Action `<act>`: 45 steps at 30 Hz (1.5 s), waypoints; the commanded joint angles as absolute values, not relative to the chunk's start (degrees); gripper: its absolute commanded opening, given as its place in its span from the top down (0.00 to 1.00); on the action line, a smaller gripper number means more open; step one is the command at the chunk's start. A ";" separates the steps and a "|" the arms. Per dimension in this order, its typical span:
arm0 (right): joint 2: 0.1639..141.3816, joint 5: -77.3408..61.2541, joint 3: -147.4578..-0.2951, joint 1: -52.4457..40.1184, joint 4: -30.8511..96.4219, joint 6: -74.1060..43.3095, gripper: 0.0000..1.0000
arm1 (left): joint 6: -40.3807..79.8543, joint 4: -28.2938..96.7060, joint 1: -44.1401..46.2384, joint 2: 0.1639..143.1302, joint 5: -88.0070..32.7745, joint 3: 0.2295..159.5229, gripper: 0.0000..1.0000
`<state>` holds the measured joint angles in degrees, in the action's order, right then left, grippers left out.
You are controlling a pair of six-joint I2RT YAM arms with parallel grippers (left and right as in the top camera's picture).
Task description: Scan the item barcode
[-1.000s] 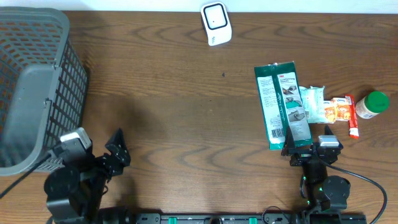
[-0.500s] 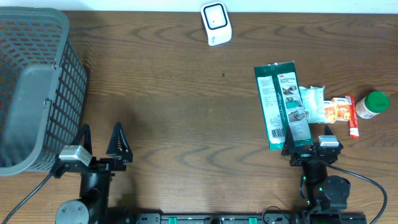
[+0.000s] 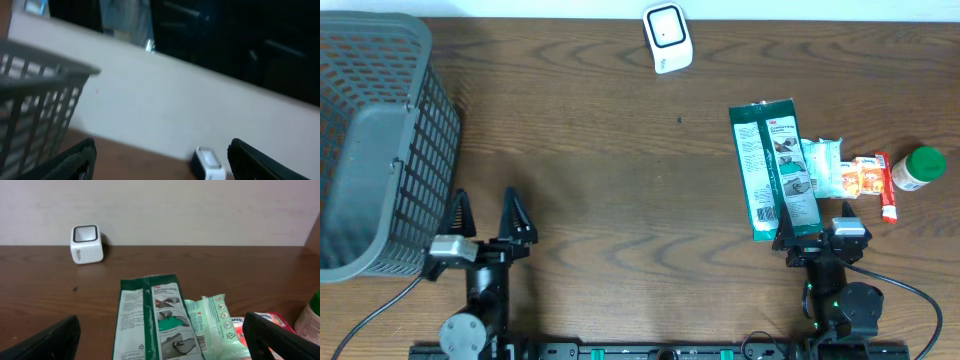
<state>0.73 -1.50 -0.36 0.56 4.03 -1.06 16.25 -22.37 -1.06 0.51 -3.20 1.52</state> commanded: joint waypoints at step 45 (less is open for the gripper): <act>0.38 -1.13 -0.32 -0.21 4.27 -1.04 0.01 | -0.23 0.10 -0.93 0.08 -0.82 0.23 0.15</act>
<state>0.73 -1.48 -0.36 0.56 4.03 -1.06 0.99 -1.85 -0.99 0.58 -1.30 0.62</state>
